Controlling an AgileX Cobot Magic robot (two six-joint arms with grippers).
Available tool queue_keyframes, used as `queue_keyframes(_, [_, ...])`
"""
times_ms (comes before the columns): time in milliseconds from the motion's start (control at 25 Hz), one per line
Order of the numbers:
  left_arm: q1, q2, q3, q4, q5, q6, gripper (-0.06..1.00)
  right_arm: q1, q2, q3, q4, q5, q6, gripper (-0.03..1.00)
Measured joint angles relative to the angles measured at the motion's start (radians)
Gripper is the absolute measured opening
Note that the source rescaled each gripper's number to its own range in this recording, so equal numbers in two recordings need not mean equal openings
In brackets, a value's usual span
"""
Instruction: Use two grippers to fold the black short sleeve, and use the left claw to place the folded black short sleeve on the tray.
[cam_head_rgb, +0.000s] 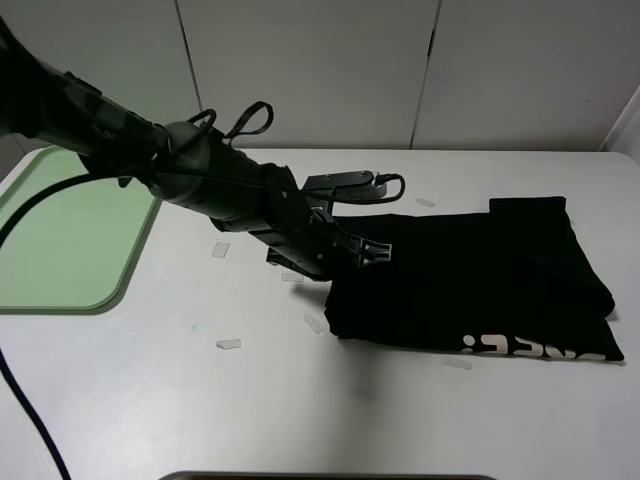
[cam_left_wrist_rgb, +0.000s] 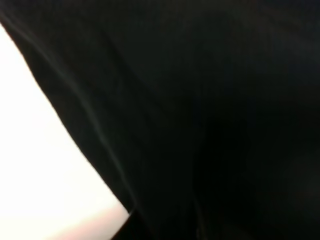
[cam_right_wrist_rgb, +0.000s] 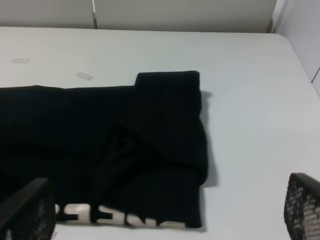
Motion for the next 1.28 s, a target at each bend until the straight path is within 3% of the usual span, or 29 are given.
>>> queue_keyframes(360, [0.077,-0.007,0.000,0.026,0.182,0.054,0.00,0.000,0.000,0.000,0.000,0.000,0.000,1.00])
queue_keyframes(840, [0.088,-0.008,0.000,0.034,0.198,0.055,0.02,0.000,0.000,0.000,0.000,0.000,0.000,1.00])
queue_keyframes(960, [0.088,-0.008,0.000,0.034,0.196,0.044,0.15,0.000,0.000,0.000,0.000,0.000,0.000,1.00])
queue_keyframes(1160, [0.088,-0.020,-0.001,0.030,0.194,0.036,0.60,0.000,0.000,0.000,0.000,0.000,0.000,1.00])
queue_keyframes(1280, [0.088,-0.021,-0.010,0.021,0.199,0.035,0.75,0.000,0.000,0.000,0.000,0.000,0.000,1.00])
